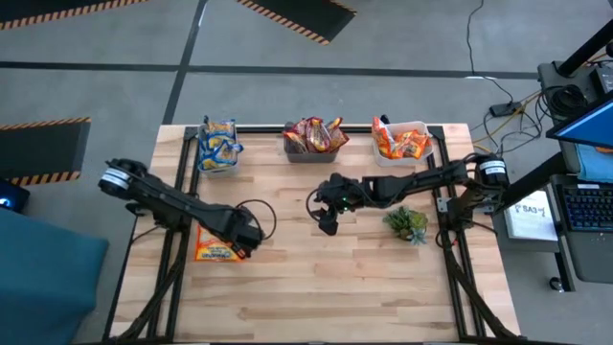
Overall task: Sort Maruchan noodles
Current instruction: Put the orange noodle pack into the white bin
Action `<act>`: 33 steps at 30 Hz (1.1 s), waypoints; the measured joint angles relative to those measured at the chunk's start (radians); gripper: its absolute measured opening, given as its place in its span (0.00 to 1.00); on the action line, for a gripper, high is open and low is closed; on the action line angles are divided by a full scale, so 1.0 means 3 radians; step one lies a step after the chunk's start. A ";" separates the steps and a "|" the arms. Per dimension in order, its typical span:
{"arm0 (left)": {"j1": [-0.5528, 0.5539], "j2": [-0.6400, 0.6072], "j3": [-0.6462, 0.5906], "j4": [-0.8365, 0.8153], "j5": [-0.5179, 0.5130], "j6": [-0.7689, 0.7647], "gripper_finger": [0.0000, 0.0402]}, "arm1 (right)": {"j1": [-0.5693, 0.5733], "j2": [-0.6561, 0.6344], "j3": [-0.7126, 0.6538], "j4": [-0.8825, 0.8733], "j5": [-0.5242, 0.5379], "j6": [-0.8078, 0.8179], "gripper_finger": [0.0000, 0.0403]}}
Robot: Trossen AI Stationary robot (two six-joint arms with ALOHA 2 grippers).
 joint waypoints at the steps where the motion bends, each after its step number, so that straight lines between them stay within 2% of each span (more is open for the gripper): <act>1: -0.0004 0.0035 0.0000 0.0038 0.0001 0.0001 0.63 | 0.0016 0.0000 0.0000 0.0000 0.0000 0.0002 0.49; 7: -0.0091 0.0278 0.0000 0.0135 0.0018 0.0051 0.62 | 0.0098 0.0000 0.0000 -0.0003 -0.0078 0.0002 0.49; 11: -0.0130 0.0428 0.0003 0.0281 0.0027 0.0196 0.54 | 0.0129 0.0000 0.0000 -0.0016 -0.0077 0.0004 0.49; 13: -0.0147 0.0471 0.0015 0.0310 0.0048 0.0285 0.46 | 0.0138 -0.0001 0.0000 -0.0034 -0.0077 0.0004 0.49; 16: -0.0159 0.0497 0.0037 0.0325 0.0044 0.0438 0.28 | 0.0158 -0.0001 0.0000 -0.0050 -0.0077 -0.0006 0.49; 19: -0.0161 0.0478 0.0096 0.0312 -0.0069 0.0695 0.08 | 0.0205 -0.0001 0.0000 -0.0050 -0.0077 -0.0110 0.49; 20: -0.0161 0.0460 0.0134 0.0346 -0.0145 0.0800 0.05 | 0.0225 -0.0001 0.0000 -0.0049 -0.0077 -0.0156 0.49; 24: -0.0168 0.0350 0.0256 0.0415 -0.0598 0.1439 0.05 | 0.0323 -0.0001 0.0000 -0.0049 -0.0076 -0.0459 0.49; 26: -0.0175 0.0267 0.0287 0.0591 -0.0804 0.1928 0.04 | 0.0378 -0.0001 0.0000 -0.0048 -0.0075 -0.0642 0.49; 30: -0.0183 0.0069 0.0269 0.1286 -0.0872 0.3069 0.02 | 0.0463 -0.0001 -0.0003 0.0027 -0.0049 -0.0936 0.49; 33: -0.0174 -0.0024 0.0268 0.1759 -0.0855 0.3680 0.02 | 0.0492 -0.0001 -0.0003 0.0183 -0.0047 -0.1081 0.49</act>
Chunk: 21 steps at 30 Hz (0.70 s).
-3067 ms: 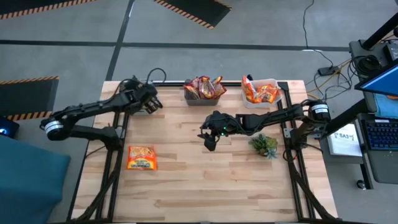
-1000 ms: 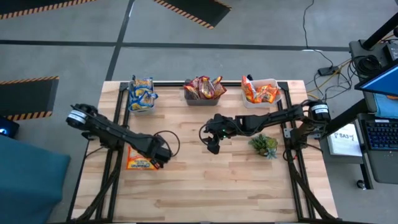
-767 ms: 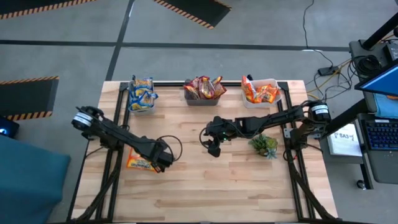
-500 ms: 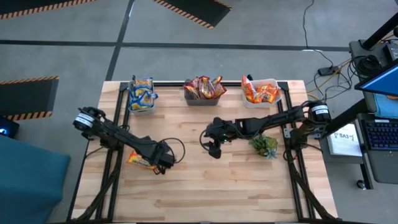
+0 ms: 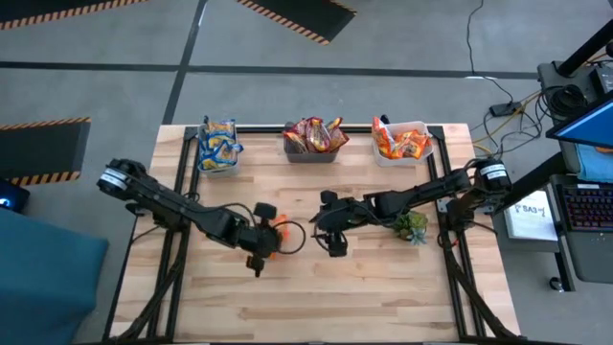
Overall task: Sort Maruchan noodles
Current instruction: Put the orange noodle pack into the white bin
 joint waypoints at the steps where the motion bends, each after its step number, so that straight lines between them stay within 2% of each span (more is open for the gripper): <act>1: 0.0006 -0.0005 0.0002 0.0100 0.0000 0.0157 0.02 | 0.0002 -0.0001 0.0000 0.0044 -0.0001 -0.0041 0.49; 7: 0.0024 0.0007 0.0001 0.0458 -0.0001 0.0651 0.02 | 0.0006 -0.0003 0.0009 0.0191 -0.0001 -0.0283 0.49; 14: 0.0041 0.0009 0.0001 0.0653 -0.0016 0.0773 0.02 | 0.0006 0.0084 0.0017 0.0241 -0.0002 -0.0363 0.49; 21: 0.0087 0.0009 0.0001 0.0757 -0.0023 0.0799 0.02 | 0.0004 0.0390 0.0015 0.0677 -0.0066 -0.0368 0.49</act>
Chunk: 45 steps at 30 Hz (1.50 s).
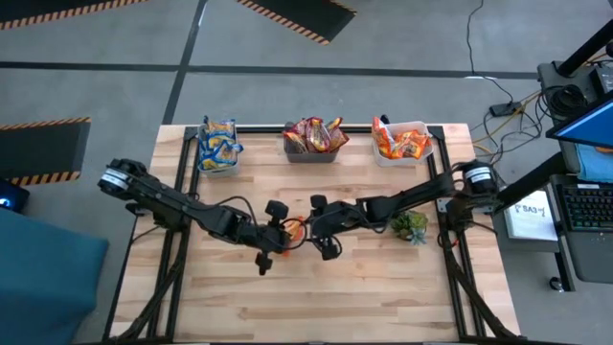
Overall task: Sort Maruchan noodles
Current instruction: Put the orange noodle pack into the white bin
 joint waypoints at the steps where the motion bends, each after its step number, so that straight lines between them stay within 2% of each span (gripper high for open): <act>1: 0.0000 0.0004 0.0000 0.0013 -0.0003 -0.0001 0.01 | 0.0000 0.0035 0.0000 0.0099 -0.0054 0.0002 0.49; 6: 0.0001 0.0009 -0.0001 0.0042 -0.0003 0.0055 0.01 | -0.0010 0.0177 0.0000 0.0453 -0.0173 0.0003 0.48; 9: 0.0002 0.0009 -0.0001 0.0059 -0.0003 0.0109 0.02 | -0.0033 0.0254 0.0040 0.0448 -0.0171 -0.0001 0.43; 12: 0.0005 0.0009 -0.0003 0.0072 -0.0009 0.0135 0.06 | -0.0039 0.0308 0.0085 0.0415 -0.0170 -0.0004 0.31; 16: 0.0005 0.0008 -0.0003 0.0081 -0.0166 0.0106 0.14 | -0.0039 0.0324 0.0127 0.0315 -0.0168 -0.0054 0.07; 19: 0.0005 -0.0007 0.0016 -0.0023 -0.0255 0.0067 0.21 | -0.0046 0.0309 0.0197 0.0080 -0.0165 -0.0074 0.03; 24: 0.0005 -0.0122 0.0057 -0.0260 -0.0635 0.0167 0.33 | -0.0079 0.0239 0.0421 -0.0477 -0.0098 -0.0074 0.02; 29: 0.0005 -0.0457 0.0036 -0.0386 -0.0793 0.0226 0.42 | -0.0104 0.0119 0.0712 -0.1355 0.0432 -0.0228 0.02; 33: 0.0005 -0.0816 0.0011 -0.0432 -0.0794 0.0100 0.44 | -0.0183 -0.0064 0.0951 -0.2064 0.0926 -0.0268 0.02; 38: 0.0004 -0.1234 -0.0017 -0.0469 -0.0791 -0.0178 0.43 | -0.0357 -0.0362 0.1189 -0.2955 0.1815 -0.0214 0.02; 42: 0.0004 -0.1469 -0.0028 -0.0489 -0.0790 -0.0437 0.42 | -0.0677 -0.0670 0.1250 -0.3499 0.2474 0.0066 0.02; 45: 0.0004 -0.1563 -0.0031 -0.0497 -0.0790 -0.0559 0.41 | -0.1060 -0.0921 0.1236 -0.3791 0.2579 0.0410 0.02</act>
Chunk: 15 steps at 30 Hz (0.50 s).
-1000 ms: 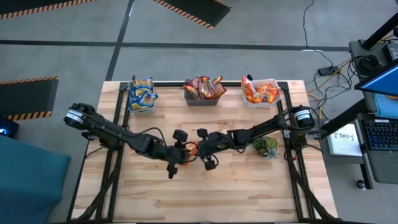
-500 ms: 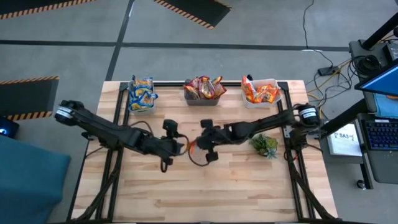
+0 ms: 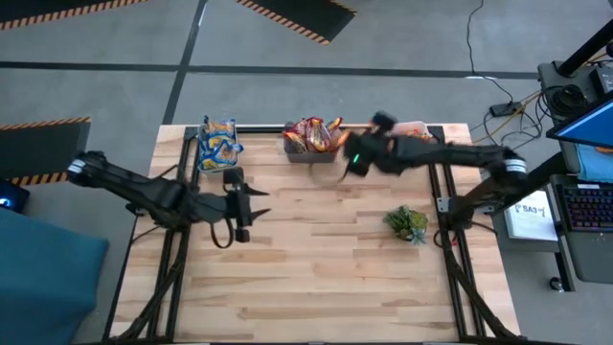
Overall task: Sort Maruchan noodles
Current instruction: Put the orange noodle pack into the white bin
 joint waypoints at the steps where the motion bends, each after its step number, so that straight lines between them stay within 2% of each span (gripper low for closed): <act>1: 0.0000 -0.0021 -0.0001 -0.0004 0.0000 -0.0018 0.41 | -0.0155 -0.0085 -0.0019 -0.0055 0.0011 0.0113 0.02; 7: 0.0000 -0.0034 -0.0004 -0.0001 0.0000 -0.0033 0.41 | -0.1125 -0.0472 -0.0244 -0.0133 -0.0030 0.0648 0.02; 11: 0.0000 0.0009 -0.0013 -0.0005 0.0002 -0.0042 0.41 | -0.1685 -0.0565 -0.0446 -0.0128 -0.0379 0.0765 0.02; 15: 0.0000 0.0050 -0.0014 -0.0005 0.0003 -0.0046 0.41 | -0.2025 -0.0558 -0.0743 0.0011 -0.0687 0.0755 0.02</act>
